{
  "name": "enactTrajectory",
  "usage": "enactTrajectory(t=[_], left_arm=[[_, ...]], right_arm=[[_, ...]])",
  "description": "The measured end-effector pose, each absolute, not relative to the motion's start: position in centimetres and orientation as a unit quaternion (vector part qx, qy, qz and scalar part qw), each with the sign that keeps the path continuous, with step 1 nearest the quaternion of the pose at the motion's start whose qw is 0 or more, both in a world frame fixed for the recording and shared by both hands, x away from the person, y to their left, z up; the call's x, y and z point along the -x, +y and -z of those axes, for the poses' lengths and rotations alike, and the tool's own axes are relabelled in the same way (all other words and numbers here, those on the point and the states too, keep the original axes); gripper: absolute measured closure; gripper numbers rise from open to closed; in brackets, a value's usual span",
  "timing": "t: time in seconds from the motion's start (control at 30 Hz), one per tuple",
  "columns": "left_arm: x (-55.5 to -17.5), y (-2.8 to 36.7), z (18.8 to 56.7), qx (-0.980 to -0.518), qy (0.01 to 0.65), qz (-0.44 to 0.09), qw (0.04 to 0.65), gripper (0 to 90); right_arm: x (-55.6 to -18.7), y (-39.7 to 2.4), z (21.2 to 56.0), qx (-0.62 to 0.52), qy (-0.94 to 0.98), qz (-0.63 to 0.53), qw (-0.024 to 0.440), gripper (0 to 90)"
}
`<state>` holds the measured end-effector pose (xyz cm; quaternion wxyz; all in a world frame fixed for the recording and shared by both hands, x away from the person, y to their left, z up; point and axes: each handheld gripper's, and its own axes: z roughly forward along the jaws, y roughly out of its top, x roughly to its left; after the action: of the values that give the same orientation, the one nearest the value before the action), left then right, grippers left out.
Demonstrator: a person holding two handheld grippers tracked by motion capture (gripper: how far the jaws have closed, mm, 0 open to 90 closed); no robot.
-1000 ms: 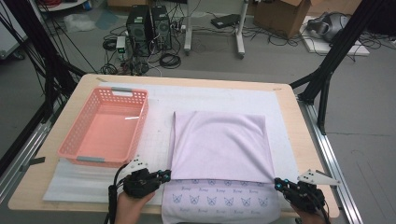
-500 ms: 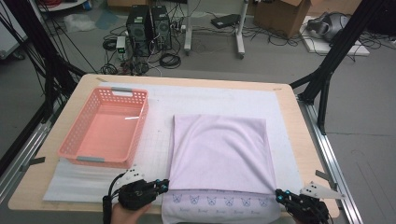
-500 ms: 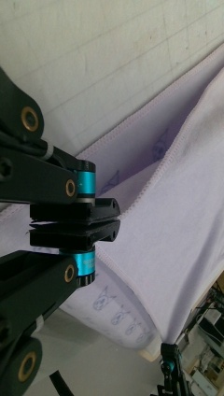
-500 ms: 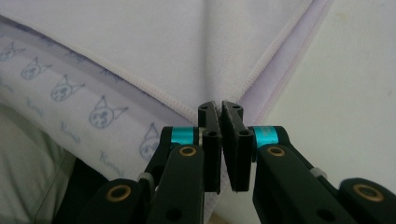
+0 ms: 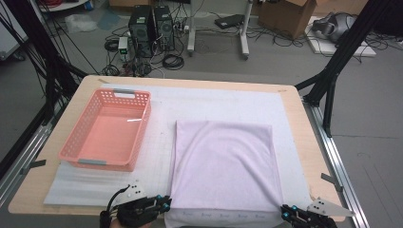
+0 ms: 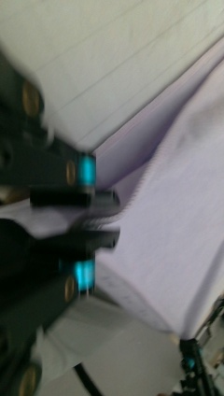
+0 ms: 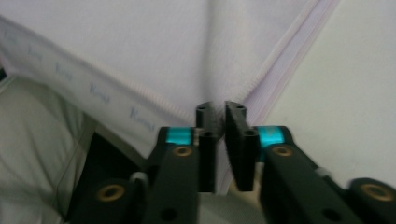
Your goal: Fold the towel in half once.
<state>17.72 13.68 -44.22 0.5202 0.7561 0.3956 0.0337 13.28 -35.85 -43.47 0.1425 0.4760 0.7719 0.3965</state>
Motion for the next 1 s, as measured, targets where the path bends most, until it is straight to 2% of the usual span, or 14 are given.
enactTrajectory(t=[0.1, 0.3, 0.53, 0.63, 0.67, 0.77, 1.0], left_arm=[[-19.2, 13.9, 43.7, -0.736, 0.410, -0.050, 0.536, 58.8], [-23.1, 13.2, 44.0, -0.729, 0.439, -0.059, 0.522, 59.1], [-24.4, 11.4, 45.1, -0.754, 0.438, -0.045, 0.487, 62.2], [-24.0, 10.9, 45.5, -0.765, 0.434, -0.046, 0.473, 67.2], [-23.8, 10.7, 45.6, -0.767, 0.431, -0.051, 0.473, 71.5], [-23.5, 10.5, 45.4, -0.769, 0.430, -0.057, 0.469, 83.9], [-22.5, 11.6, 44.5, -0.758, 0.427, -0.056, 0.490, 86.9]], right_arm=[[-14.3, -36.1, 43.0, -0.485, 0.752, -0.419, 0.151, 69.2], [-18.4, -36.2, 43.5, -0.509, 0.741, -0.404, 0.172, 74.9], [-20.8, -35.2, 44.6, -0.513, 0.751, -0.383, 0.162, 74.7], [-20.7, -35.0, 44.6, -0.511, 0.754, -0.375, 0.169, 78.3], [-20.7, -34.9, 44.6, -0.509, 0.757, -0.374, 0.170, 82.4], [-20.6, -34.6, 44.5, -0.499, 0.765, -0.367, 0.177, 87.5], [-19.5, -35.5, 43.8, -0.498, 0.754, -0.390, 0.177, 88.3]])
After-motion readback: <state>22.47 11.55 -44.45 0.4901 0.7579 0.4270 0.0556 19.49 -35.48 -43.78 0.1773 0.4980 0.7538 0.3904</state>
